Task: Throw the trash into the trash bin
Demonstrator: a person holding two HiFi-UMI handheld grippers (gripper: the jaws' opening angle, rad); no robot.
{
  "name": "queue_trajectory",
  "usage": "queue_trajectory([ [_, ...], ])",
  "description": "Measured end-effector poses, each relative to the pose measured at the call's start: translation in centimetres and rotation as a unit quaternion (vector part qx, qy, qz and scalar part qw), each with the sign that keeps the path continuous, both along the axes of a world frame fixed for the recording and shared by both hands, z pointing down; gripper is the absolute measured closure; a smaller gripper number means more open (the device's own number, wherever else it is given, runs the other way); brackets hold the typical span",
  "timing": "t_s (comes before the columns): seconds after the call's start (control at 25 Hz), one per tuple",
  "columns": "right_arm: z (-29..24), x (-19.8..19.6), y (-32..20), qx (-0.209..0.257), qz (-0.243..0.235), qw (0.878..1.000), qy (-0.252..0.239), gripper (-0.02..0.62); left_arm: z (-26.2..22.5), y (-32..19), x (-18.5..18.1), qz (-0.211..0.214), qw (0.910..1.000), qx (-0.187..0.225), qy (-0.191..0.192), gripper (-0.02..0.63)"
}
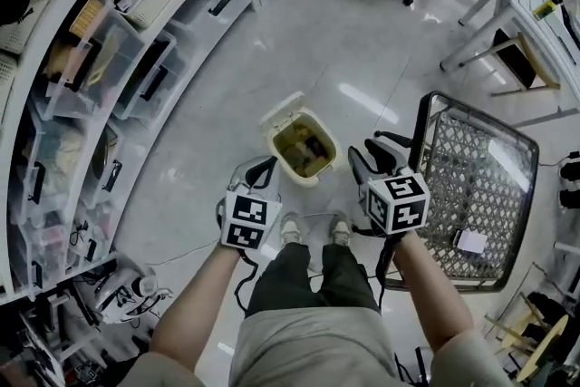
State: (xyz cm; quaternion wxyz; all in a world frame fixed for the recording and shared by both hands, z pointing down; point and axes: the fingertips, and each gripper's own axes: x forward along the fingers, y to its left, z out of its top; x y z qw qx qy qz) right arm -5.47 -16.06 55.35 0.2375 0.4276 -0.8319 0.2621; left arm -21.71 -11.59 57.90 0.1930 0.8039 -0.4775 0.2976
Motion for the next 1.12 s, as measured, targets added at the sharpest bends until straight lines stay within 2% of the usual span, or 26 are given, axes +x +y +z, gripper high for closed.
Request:
queue_trajectory([
  [0.32, -15.9, 2.5, 2.6, 0.127, 0.016, 0.992, -0.012, 0.440, -13.8, -0.5, 1.2, 0.021, 0.9930, 0.117, -0.001, 0.604],
  [0.56, -25.2, 4.2, 5.1, 0.206, 0.029, 0.978, -0.030, 0.442, -23.0, 0.0, 2.2, 0.042, 0.9799, 0.195, -0.015, 0.604],
  [0.88, -34.0, 5.3, 8.0, 0.270, 0.018, 0.961, -0.054, 0.442, -30.5, 1.7, 3.6, 0.051, 0.9676, 0.247, -0.010, 0.604],
  [1.12, -34.7, 6.6, 8.2, 0.272, 0.023, 0.960, -0.055, 0.443, -32.1, 1.6, 4.6, 0.053, 0.9644, 0.259, -0.015, 0.604],
])
